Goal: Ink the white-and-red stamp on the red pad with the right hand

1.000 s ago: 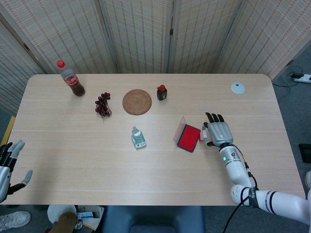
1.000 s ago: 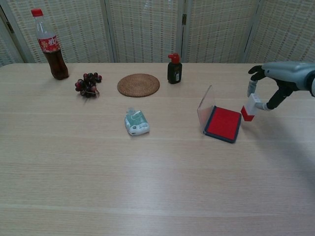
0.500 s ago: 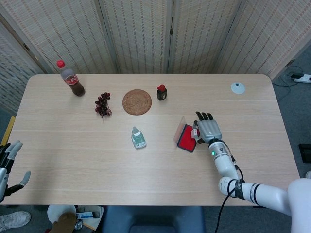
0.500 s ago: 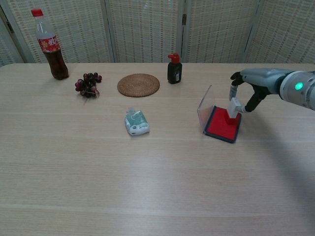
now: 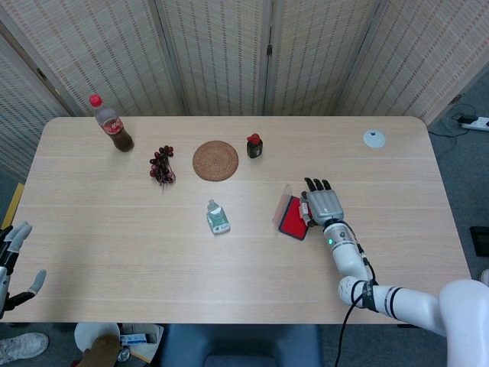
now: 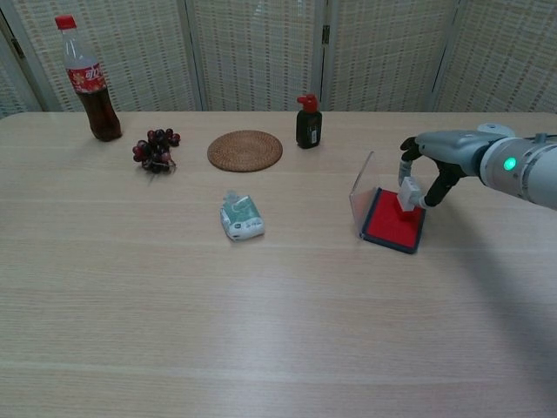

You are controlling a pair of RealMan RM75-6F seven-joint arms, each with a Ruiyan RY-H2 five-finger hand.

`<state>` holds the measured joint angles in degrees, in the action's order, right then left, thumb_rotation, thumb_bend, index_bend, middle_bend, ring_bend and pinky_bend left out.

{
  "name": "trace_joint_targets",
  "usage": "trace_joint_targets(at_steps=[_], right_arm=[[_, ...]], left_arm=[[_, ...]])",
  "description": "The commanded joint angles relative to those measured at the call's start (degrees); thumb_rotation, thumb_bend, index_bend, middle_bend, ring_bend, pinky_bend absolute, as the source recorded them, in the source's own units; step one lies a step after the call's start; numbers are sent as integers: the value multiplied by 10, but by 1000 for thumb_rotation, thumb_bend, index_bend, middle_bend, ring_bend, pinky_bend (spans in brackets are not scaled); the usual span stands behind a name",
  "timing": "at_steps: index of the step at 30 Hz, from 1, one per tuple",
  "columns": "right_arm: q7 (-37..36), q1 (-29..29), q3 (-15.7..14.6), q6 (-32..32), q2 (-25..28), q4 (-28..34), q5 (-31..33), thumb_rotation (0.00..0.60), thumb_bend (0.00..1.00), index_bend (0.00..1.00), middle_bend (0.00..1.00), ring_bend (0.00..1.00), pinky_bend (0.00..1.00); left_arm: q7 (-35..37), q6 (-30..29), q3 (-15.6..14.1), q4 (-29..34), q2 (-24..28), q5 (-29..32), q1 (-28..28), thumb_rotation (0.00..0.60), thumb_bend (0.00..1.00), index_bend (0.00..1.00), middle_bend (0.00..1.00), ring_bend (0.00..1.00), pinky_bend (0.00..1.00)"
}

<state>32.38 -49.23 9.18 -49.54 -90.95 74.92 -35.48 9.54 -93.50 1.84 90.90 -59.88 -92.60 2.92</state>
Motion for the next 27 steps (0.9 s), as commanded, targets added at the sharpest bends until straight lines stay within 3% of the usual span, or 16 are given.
trace_joint_targets(at_steps=[1, 9, 18, 27], right_arm=[[-5, 1, 3, -4, 5, 10, -4, 600, 406, 551, 41, 0, 0], [-5, 14, 11, -46, 55, 90, -25, 600, 406, 551, 41, 0, 0], [-14, 51, -10, -82, 124, 175, -40, 600, 406, 551, 41, 0, 0], [-78, 97, -35, -63, 154, 163, -64, 600, 405, 551, 41, 0, 0]], left_arm=[[-1, 1, 0, 0, 0, 0, 0, 600, 364, 2, 0, 0, 0], [-14, 8, 1, 0, -4, 5, 3, 600, 364, 2, 0, 0, 0], [-43, 32, 5, 2, -12, 19, 12, 600, 364, 2, 0, 0, 0], [-68, 47, 7, 6, -19, 27, 20, 600, 364, 2, 0, 0, 0]])
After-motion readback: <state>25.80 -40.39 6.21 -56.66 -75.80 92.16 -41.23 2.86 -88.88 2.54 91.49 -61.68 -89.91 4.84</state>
